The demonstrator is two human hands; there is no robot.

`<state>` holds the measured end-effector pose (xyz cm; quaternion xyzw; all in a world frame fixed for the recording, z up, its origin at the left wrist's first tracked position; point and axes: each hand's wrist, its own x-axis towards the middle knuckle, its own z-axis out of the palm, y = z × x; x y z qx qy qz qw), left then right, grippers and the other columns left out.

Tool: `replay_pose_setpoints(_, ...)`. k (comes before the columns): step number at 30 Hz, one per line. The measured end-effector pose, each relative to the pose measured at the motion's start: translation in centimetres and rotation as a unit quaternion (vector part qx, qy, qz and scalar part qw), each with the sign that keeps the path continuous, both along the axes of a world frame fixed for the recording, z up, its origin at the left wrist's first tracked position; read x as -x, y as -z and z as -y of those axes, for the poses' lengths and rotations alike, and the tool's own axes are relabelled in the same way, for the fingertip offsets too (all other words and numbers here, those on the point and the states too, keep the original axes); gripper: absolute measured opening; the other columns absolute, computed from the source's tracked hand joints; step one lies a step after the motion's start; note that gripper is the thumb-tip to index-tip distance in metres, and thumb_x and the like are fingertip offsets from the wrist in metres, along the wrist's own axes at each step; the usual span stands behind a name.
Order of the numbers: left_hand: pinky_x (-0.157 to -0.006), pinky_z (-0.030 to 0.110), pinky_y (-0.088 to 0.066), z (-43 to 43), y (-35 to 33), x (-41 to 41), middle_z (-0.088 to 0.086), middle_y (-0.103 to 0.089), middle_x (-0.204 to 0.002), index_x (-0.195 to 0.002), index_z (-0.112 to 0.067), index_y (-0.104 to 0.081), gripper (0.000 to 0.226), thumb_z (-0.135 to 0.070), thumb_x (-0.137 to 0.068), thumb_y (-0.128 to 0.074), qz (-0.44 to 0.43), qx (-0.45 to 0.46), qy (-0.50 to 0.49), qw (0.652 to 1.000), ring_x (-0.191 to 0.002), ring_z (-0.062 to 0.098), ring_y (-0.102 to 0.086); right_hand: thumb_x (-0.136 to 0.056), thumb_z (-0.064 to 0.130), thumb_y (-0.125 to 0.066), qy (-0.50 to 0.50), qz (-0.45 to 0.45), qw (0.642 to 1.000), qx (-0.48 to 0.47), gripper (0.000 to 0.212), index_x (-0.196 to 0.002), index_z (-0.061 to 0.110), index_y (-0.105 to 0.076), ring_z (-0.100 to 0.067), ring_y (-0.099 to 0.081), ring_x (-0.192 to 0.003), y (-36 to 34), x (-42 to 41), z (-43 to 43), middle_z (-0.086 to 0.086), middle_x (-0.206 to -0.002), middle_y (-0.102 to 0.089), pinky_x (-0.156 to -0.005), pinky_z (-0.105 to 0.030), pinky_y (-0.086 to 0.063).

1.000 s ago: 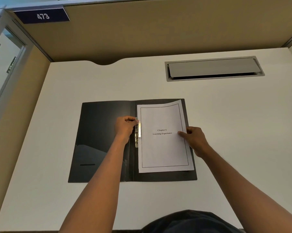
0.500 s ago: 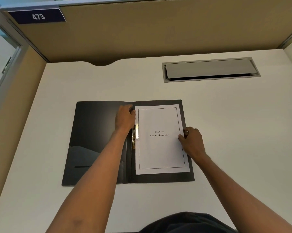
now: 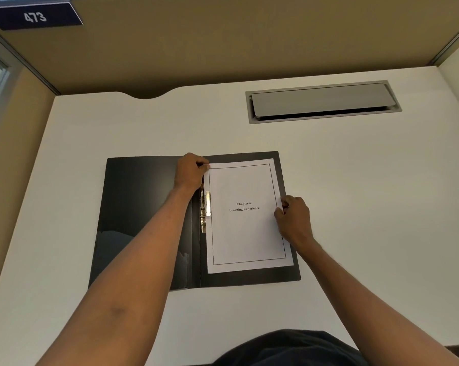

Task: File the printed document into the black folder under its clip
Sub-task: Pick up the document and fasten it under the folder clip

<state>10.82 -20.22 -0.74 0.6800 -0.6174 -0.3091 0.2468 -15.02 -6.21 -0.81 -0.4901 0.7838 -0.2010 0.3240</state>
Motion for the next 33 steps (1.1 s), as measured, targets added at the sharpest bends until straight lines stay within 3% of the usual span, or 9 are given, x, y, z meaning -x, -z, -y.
replay_pose_setpoints(4, -0.057, -0.002, -0.043, -0.2, 0.7, -0.1, 0.015, -0.076, -0.107, -0.107, 0.0, -0.079, 0.017, -0.003, -0.091, -0.073, -0.011, 0.006, -0.021, 1.0, -0.081, 0.008, -0.062, -0.096, 0.011, -0.061, -0.003, -0.007, 1.0, 0.001, 0.036, -0.131, 0.003, -0.059, -0.024, -0.057, -0.1, 0.1, -0.1, -0.1, -0.014, -0.119, -0.056, -0.091, -0.027, -0.042)
replay_pose_setpoints(9, -0.063, -0.006, -0.04, -0.1, 0.8, -0.1, 0.013, -0.076, -0.11, -0.11, -0.002, -0.078, 0.019, -0.004, -0.093, -0.071, 0.004, 0.02, -0.005, 1.0, -0.091, 0.009, -0.062, -0.096, 0.013, -0.062, -0.005, -0.012, 1.0, -0.005, 0.035, -0.129, 0.005, -0.058, -0.03, -0.057, -0.11, -0.8, -0.4, -0.6, -0.013, -0.122, -0.054, -0.097, -0.035, -0.047)
replay_pose_setpoints(12, -0.079, 0.009, -0.044, 0.1, 0.6, 0.1, 0.011, -0.073, -0.113, -0.115, -0.003, -0.077, 0.021, -0.007, -0.096, -0.067, 0.033, 0.039, 0.032, 0.998, -0.096, 0.009, -0.059, -0.096, 0.014, -0.061, 0.022, 0.007, 0.999, 0.031, 0.038, -0.133, 0.008, -0.057, -0.023, -0.055, -0.112, -2.6, -1.4, -2.0, -0.008, -0.127, -0.054, -0.098, -0.033, -0.048)
replay_pose_setpoints(14, -0.085, 0.023, -0.044, 0.3, 0.4, 0.4, 0.011, -0.072, -0.113, -0.114, -0.007, -0.077, 0.022, -0.012, -0.099, -0.062, 0.072, 0.065, 0.073, 0.993, -0.098, 0.014, -0.059, -0.096, 0.014, -0.059, 0.071, 0.112, 0.991, -0.01, 0.037, -0.134, 0.012, -0.058, -0.016, -0.058, -0.109, -4.1, -2.6, -3.7, -0.003, -0.125, -0.059, -0.095, -0.029, -0.047)
replay_pose_setpoints(16, -0.095, 0.031, -0.043, 0.6, 0.1, 0.9, 0.01, -0.068, -0.124, -0.124, -0.011, -0.073, 0.028, -0.017, -0.101, -0.057, 0.114, 0.075, 0.122, 0.983, -0.114, 0.022, -0.058, -0.098, 0.012, -0.057, 0.172, 0.309, 0.927, -0.126, 0.03, -0.127, 0.009, -0.062, -0.019, -0.063, -0.109, -5.6, -3.8, -5.7, -0.006, -0.119, -0.066, -0.098, -0.031, -0.051)
replay_pose_setpoints(18, -0.103, 0.037, -0.04, 1.0, -0.2, 1.8, 0.009, -0.064, -0.134, -0.132, -0.013, -0.068, 0.034, -0.016, -0.101, -0.054, 0.148, 0.074, 0.176, 0.97, -0.124, 0.027, -0.056, -0.099, 0.003, -0.054, 0.286, 0.485, 0.798, -0.217, 0.02, -0.117, -0.001, -0.063, -0.028, -0.067, -0.107, -6.5, -4.6, -7.7, -0.017, -0.112, -0.068, -0.101, -0.037, -0.053)
replay_pose_setpoints(20, -0.105, 0.039, -0.04, 1.2, -0.4, 2.9, 0.01, -0.061, -0.137, -0.137, -0.012, -0.065, 0.039, -0.011, -0.1, -0.053, 0.172, 0.067, 0.225, 0.957, -0.126, 0.03, -0.055, -0.099, -0.006, -0.049, 0.348, 0.537, 0.722, -0.263, 0.017, -0.113, -0.008, -0.059, -0.036, -0.066, -0.107, -6.7, -5.1, -9.5, -0.025, -0.112, -0.065, -0.103, -0.043, -0.053)
replay_pose_setpoints(27, -0.105, 0.043, -0.04, 1.6, -0.3, 5.5, 0.011, -0.055, -0.141, -0.142, -0.01, -0.059, 0.045, -0.005, -0.1, -0.046, 0.216, 0.026, 0.271, 0.938, -0.128, 0.032, -0.05, -0.099, -0.013, -0.039, 0.414, 0.514, 0.695, -0.284, 0.035, -0.132, -0.008, -0.048, -0.039, -0.062, -0.112, -5.1, -6.5, -11.8, -0.026, -0.112, -0.059, -0.109, -0.047, -0.048)
replay_pose_setpoints(33, -0.104, 0.045, -0.04, 1.5, -0.4, 6.2, 0.011, -0.056, -0.138, -0.139, -0.012, -0.061, 0.044, -0.002, -0.101, -0.043, 0.212, 0.029, 0.264, 0.94, -0.125, 0.031, -0.051, -0.104, -0.006, -0.038, 0.429, 0.535, 0.68, -0.258, 0.04, -0.143, -0.009, -0.043, -0.039, -0.061, -0.122, -4.0, -6.9, -11.9, -0.028, -0.132, -0.058, -0.112, -0.046, -0.046)
